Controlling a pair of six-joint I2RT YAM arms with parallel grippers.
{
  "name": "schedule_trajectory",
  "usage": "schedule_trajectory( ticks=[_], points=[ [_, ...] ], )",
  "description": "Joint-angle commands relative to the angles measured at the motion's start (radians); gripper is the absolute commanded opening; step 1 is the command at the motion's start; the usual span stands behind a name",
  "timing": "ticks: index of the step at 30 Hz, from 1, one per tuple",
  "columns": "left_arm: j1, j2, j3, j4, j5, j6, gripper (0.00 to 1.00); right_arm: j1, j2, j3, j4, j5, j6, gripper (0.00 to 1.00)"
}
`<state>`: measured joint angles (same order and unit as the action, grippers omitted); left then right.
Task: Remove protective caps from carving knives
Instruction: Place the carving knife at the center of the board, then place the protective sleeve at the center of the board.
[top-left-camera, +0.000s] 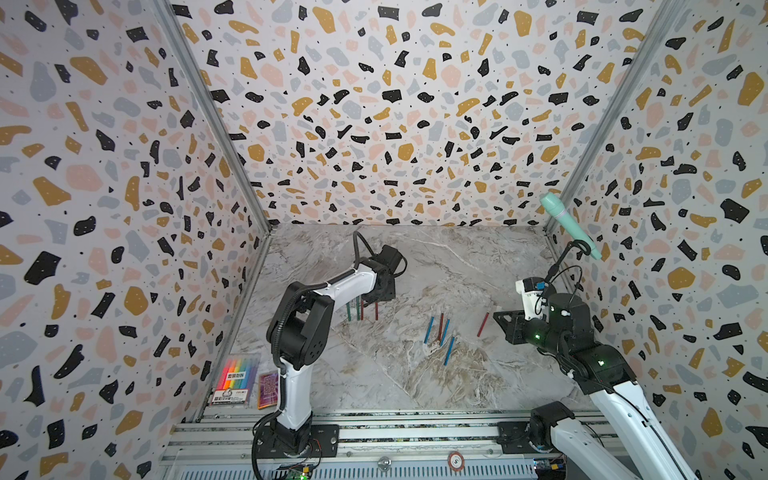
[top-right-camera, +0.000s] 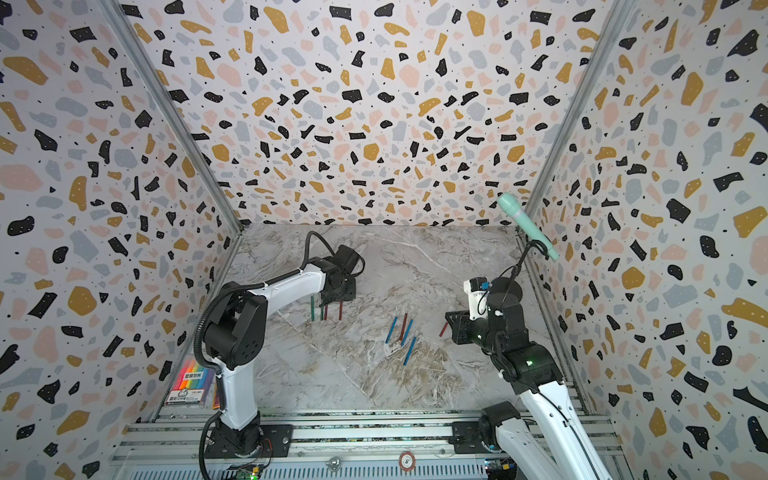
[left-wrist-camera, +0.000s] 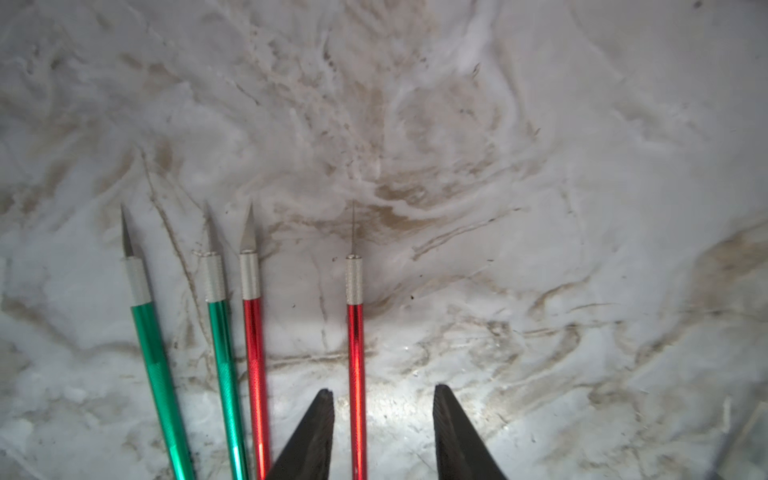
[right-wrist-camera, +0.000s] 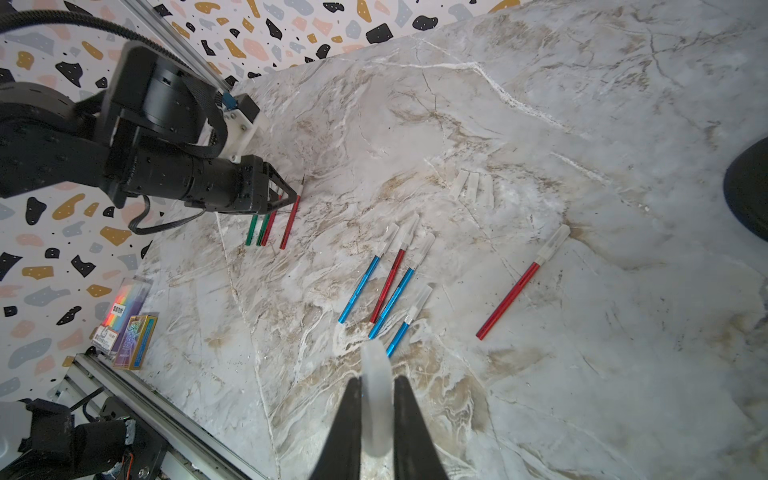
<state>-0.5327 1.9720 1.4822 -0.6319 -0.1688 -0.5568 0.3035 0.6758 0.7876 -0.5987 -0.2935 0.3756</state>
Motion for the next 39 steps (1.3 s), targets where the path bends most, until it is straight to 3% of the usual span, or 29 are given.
schedule_trajectory(
  ticks=[1,9,17,26,33,39],
  points=[
    [0.005,-0.079,0.076,-0.052,0.039,0.012,0.44,0.004,-0.004,-0.002,0.005,0.012,-0.005,0.0],
    [0.004,-0.157,0.198,-0.11,0.069,0.021,0.48,0.005,0.009,-0.002,0.003,0.015,-0.005,0.0],
    [0.005,-0.258,0.176,-0.114,0.043,0.057,0.59,0.005,0.087,0.014,-0.026,0.043,0.007,0.0],
    [0.005,-0.473,-0.073,-0.002,-0.088,0.12,0.76,0.006,0.338,0.136,-0.115,0.112,-0.003,0.0],
    [0.005,-0.675,-0.353,0.15,-0.237,0.141,0.98,0.005,0.577,0.282,-0.155,0.238,-0.028,0.0],
    [0.005,-0.744,-0.504,0.221,-0.245,0.159,1.0,0.014,0.829,0.468,-0.226,0.341,-0.063,0.0]
  ],
)
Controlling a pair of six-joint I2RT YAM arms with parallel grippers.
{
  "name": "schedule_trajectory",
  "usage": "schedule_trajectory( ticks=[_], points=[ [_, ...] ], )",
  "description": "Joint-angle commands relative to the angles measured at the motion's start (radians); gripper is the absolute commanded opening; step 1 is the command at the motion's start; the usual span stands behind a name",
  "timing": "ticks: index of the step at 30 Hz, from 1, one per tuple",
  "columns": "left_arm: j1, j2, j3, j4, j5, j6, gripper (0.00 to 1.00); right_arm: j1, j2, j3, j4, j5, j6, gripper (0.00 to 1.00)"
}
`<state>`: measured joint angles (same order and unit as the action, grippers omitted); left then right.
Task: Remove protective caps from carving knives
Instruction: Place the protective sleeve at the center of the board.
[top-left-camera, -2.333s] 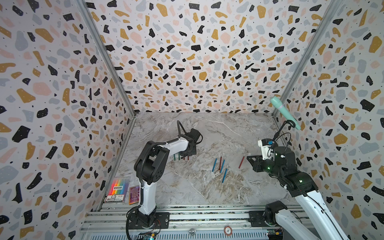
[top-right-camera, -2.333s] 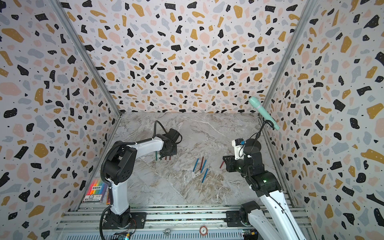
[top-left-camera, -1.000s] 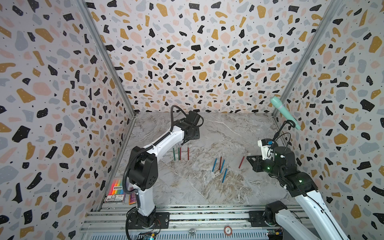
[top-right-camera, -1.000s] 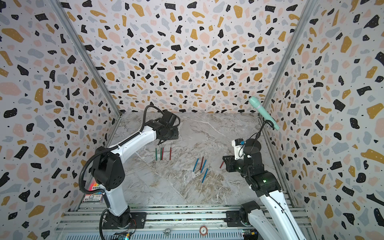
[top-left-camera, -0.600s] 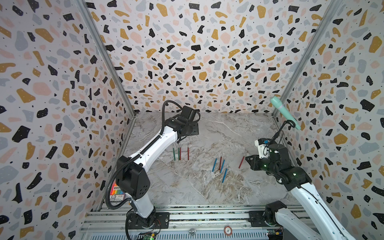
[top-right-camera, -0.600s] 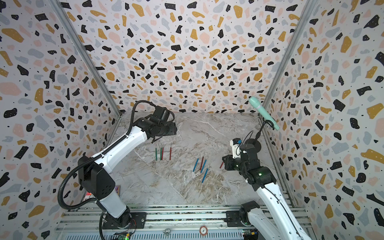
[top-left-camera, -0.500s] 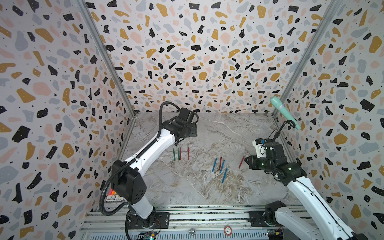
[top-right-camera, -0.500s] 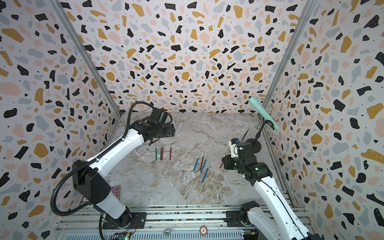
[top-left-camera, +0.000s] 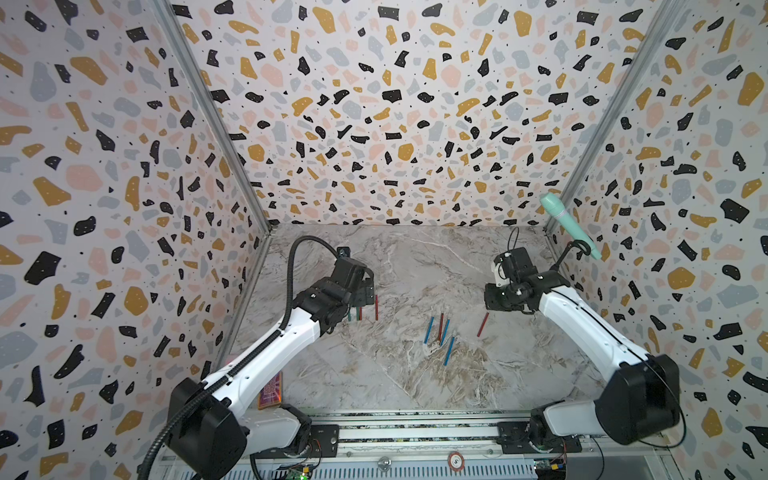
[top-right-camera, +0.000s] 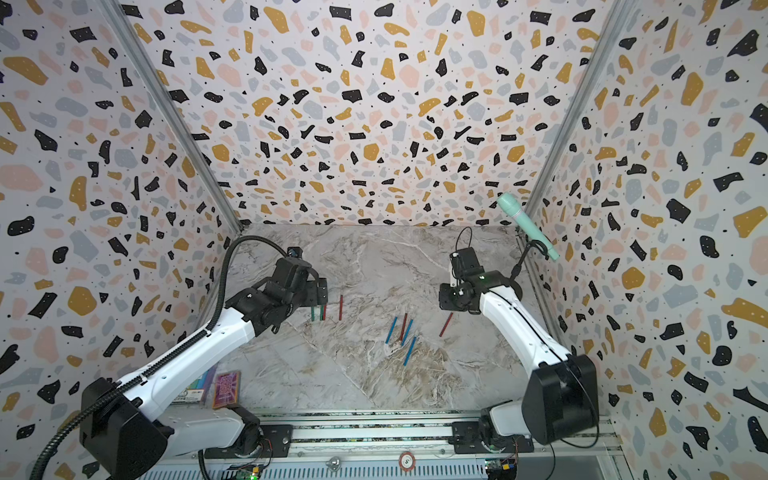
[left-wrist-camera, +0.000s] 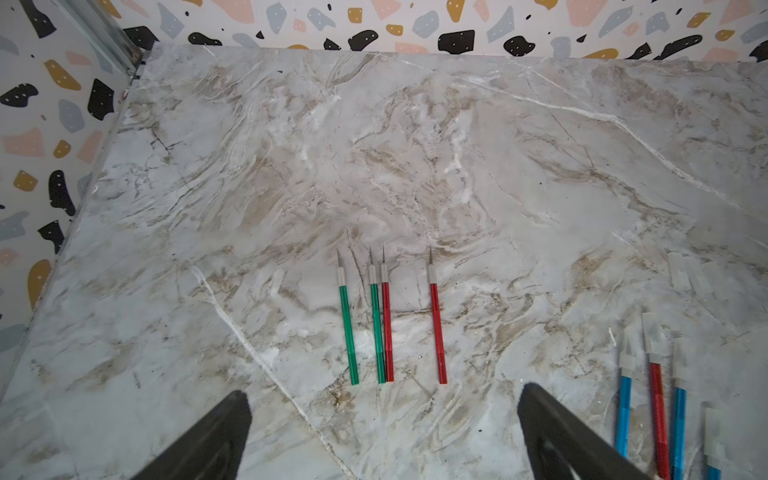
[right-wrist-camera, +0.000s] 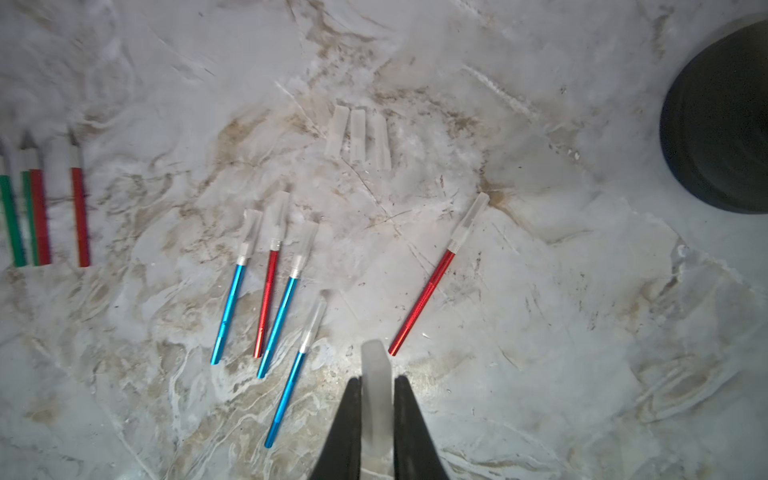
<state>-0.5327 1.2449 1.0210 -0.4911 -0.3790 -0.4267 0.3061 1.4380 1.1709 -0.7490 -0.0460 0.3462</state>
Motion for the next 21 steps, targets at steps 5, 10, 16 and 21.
schedule_trajectory(
  ticks=[5,10,16,21],
  points=[
    [0.005,-0.013,-0.069,0.071,-0.078,0.046,1.0,0.036,0.273,0.267,-0.177,0.269,-0.053,0.0],
    [0.005,-0.017,-0.07,0.062,-0.099,0.044,0.99,0.042,0.453,0.393,-0.227,0.381,-0.057,0.0],
    [-0.003,-0.029,-0.076,0.05,-0.15,0.036,0.99,0.046,0.595,0.471,-0.215,0.412,-0.075,0.0],
    [-0.008,-0.046,-0.08,0.046,-0.183,0.031,0.99,0.047,0.635,0.491,-0.169,0.376,-0.111,0.0]
  ],
)
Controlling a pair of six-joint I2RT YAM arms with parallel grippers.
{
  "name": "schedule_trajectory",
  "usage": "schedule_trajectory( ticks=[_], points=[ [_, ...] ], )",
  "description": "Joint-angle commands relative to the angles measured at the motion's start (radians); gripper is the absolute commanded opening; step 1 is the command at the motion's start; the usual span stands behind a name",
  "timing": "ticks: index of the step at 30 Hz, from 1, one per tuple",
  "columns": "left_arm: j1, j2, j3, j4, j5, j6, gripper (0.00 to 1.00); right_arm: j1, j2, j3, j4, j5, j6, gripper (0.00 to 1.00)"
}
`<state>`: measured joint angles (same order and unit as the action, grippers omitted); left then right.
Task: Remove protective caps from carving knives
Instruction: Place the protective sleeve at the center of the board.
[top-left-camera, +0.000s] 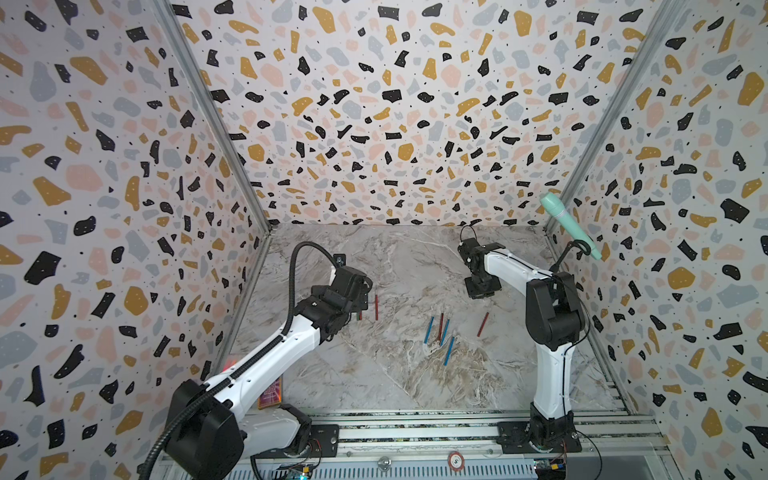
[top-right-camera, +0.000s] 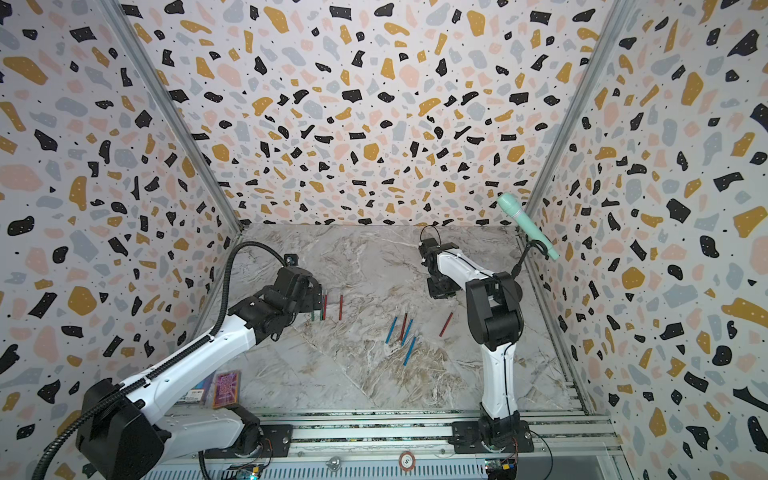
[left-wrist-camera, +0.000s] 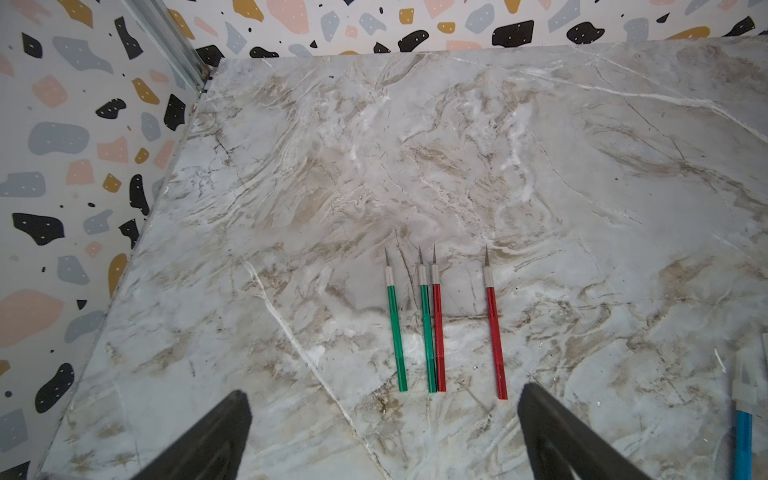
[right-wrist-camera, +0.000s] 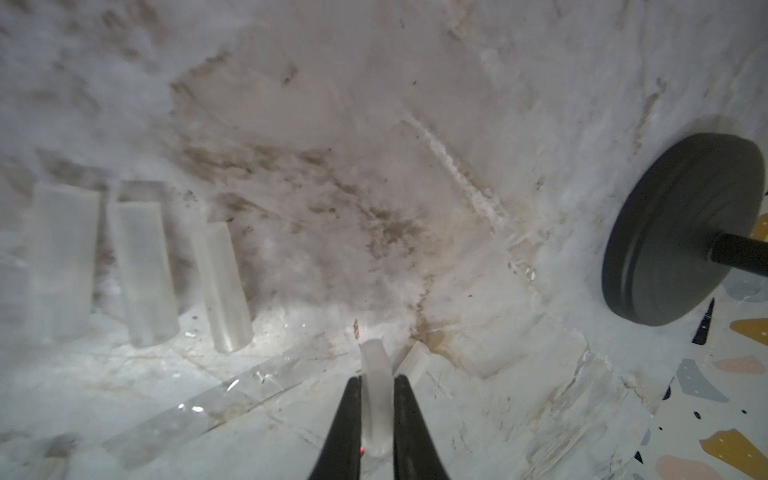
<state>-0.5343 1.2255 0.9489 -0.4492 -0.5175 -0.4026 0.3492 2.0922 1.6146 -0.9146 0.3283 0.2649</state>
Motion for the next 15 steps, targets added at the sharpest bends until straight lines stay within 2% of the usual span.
schedule_trajectory(
  ticks=[1,15],
  points=[
    [-0.008,-0.03,-0.01,0.005,-0.048,0.007,0.99,0.001,-0.011,0.049,0.007,-0.024,-0.043,0.0],
    [-0.035,-0.006,-0.01,0.001,-0.074,0.011,0.99,-0.03,0.073,0.14,0.007,-0.136,-0.058,0.0]
  ],
)
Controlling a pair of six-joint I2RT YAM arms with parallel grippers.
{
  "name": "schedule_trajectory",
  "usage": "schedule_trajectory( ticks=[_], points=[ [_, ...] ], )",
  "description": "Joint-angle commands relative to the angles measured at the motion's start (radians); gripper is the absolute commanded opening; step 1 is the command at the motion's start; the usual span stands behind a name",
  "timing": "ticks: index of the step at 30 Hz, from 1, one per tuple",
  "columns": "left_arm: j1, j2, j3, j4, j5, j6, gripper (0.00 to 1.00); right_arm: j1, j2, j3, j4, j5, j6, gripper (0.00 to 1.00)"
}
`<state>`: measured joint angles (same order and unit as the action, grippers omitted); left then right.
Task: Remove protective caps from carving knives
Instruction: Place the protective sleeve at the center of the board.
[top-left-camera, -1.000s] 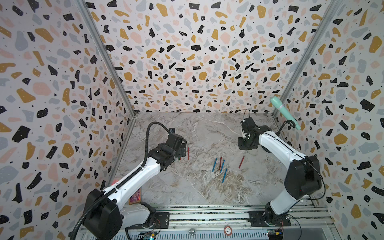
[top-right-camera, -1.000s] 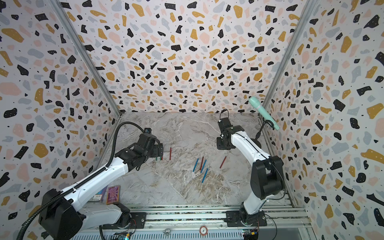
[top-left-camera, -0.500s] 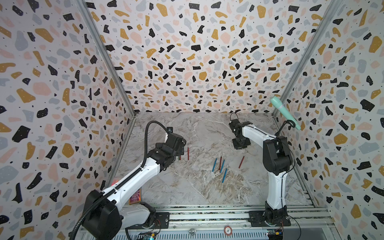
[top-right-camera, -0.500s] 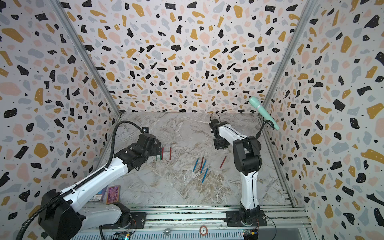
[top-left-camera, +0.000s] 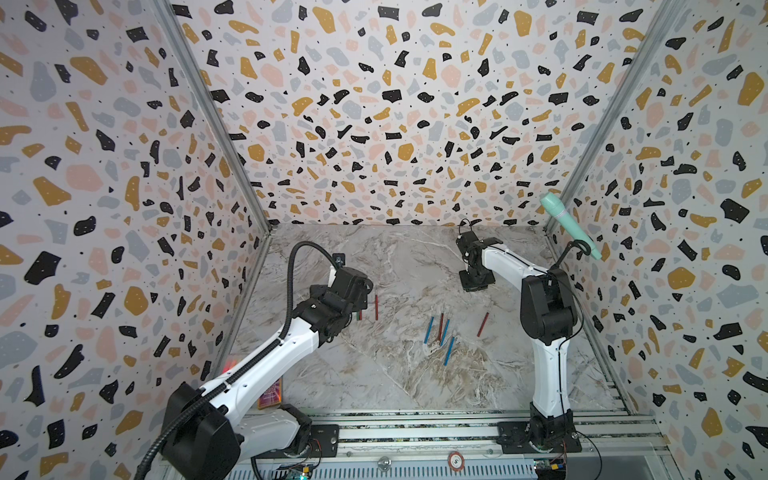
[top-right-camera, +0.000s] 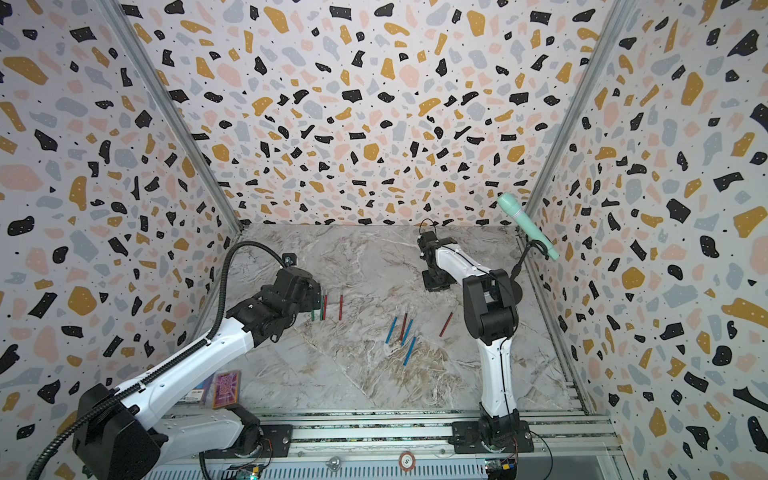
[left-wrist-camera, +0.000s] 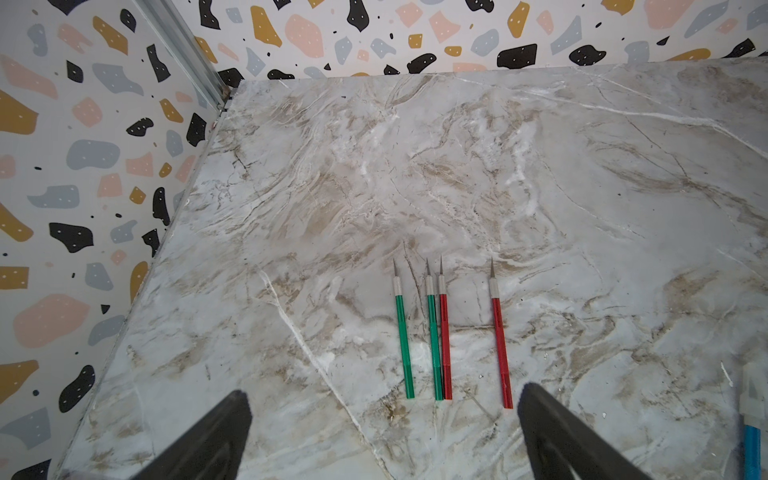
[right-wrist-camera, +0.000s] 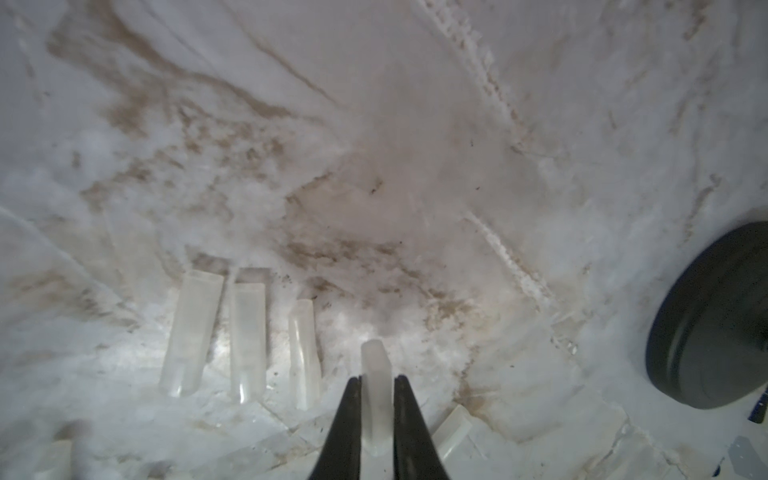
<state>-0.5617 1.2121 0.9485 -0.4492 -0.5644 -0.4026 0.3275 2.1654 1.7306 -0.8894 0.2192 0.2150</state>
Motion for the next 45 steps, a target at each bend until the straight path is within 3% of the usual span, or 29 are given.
schedule_trajectory(
  ticks=[1,39,45],
  points=[
    [-0.008,0.01,-0.008,-0.001,-0.028,0.011,1.0,-0.007,0.001,0.027,-0.016,-0.029,-0.008,0.0],
    [-0.015,0.052,-0.002,-0.007,-0.034,0.02,1.0,-0.038,0.048,0.032,-0.008,-0.106,0.013,0.0],
    [-0.017,0.054,-0.002,-0.009,-0.034,0.022,0.99,-0.044,0.049,0.03,-0.014,-0.105,0.018,0.13]
  ],
)
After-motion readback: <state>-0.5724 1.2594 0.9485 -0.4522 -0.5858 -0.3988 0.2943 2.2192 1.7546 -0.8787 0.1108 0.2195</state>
